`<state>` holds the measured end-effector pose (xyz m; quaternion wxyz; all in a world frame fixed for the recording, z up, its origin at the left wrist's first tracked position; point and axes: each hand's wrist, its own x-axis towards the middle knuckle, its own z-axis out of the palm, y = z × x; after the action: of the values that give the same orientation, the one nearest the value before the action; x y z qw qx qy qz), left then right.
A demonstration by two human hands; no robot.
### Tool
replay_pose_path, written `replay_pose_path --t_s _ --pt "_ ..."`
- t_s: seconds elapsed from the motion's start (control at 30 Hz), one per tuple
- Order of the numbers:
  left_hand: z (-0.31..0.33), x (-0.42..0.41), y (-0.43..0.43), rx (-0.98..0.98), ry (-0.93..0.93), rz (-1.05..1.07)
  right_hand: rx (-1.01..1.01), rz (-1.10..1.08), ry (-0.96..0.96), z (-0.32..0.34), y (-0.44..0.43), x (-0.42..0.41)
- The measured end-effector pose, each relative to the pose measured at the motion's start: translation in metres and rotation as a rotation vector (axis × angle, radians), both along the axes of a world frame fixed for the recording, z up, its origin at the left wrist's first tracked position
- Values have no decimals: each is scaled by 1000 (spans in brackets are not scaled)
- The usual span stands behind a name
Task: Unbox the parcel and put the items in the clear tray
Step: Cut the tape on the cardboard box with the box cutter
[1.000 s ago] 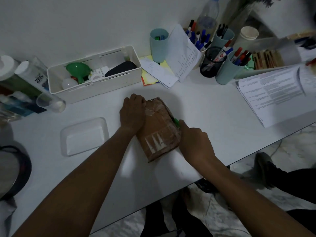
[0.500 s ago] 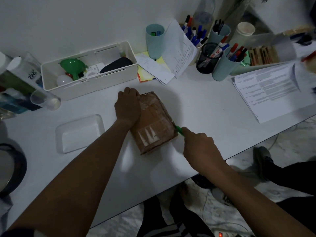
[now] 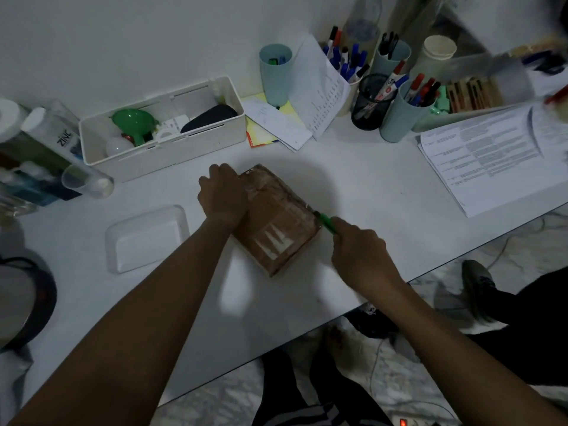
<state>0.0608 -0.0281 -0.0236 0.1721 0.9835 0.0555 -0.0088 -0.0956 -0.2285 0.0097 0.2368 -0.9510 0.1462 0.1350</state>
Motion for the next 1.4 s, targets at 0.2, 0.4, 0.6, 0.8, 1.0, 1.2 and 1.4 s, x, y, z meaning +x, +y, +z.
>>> replay_pose_path --t_s 0.2,0.4,0.6,0.8,1.0,1.2,1.4 --pt "5 -41 -5 274 -233 -286 55 23 -90 -4 -26 35" --pt "-9 -40 -46 68 -25 -747 20 45 -170 -6 -28 29" --pt "-11 -28 -52 180 -129 -767 32 11 -237 -14 -26 22" --pt "-7 -24 -51 73 -79 -696 99 -22 -303 -24 -30 20" --pt "9 -8 -63 -86 -42 -538 86 -54 -338 -24 -36 39" --pt "8 4 -64 -175 48 -508 61 -27 -213 -22 -46 50" --pt "1 7 -57 -208 35 -593 31 -10 -230 -20 -49 49"
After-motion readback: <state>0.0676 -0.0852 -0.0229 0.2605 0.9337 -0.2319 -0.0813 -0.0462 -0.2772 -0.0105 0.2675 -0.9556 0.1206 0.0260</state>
